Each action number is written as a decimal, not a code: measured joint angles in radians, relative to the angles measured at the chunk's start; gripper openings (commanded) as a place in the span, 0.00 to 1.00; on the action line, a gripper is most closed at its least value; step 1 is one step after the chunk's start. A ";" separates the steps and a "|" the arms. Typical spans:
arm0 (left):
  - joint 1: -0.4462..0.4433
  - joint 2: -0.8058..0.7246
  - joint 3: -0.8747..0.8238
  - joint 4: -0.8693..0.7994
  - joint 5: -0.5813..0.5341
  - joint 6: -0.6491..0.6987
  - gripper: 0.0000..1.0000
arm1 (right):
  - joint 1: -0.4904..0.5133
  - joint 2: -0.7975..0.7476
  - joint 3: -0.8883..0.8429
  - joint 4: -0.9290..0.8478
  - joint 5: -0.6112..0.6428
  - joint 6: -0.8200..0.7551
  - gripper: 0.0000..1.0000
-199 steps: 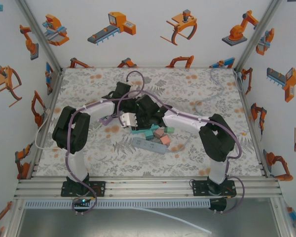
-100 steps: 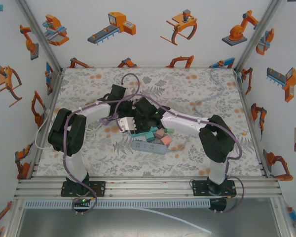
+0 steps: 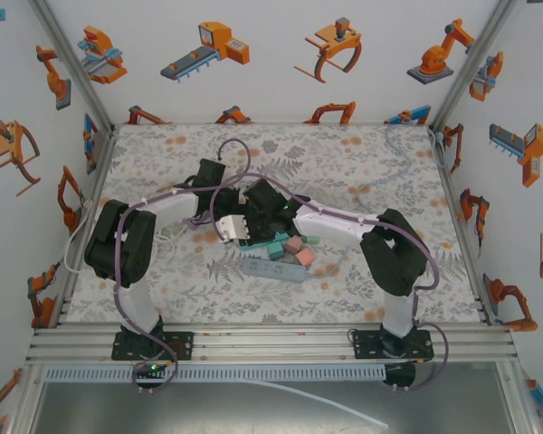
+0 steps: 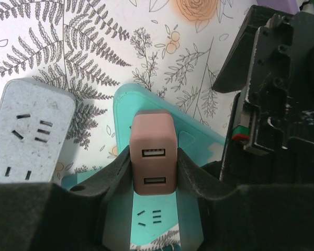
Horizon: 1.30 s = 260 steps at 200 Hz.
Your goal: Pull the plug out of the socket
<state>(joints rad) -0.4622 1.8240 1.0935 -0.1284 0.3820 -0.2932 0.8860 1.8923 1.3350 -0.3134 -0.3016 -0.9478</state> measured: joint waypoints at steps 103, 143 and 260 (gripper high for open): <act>0.009 -0.035 -0.059 0.005 0.038 -0.059 0.48 | 0.002 0.003 -0.013 0.041 -0.039 0.006 0.02; 0.004 -0.035 -0.070 0.028 0.050 -0.065 0.37 | 0.000 0.004 -0.013 0.045 -0.037 0.026 0.02; 0.002 -0.022 -0.108 0.116 0.064 -0.121 0.29 | 0.008 0.011 0.054 -0.053 0.013 0.114 0.02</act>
<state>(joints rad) -0.4603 1.8019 0.9859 -0.0124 0.4465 -0.4141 0.8936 1.9034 1.3891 -0.3660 -0.2886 -0.8341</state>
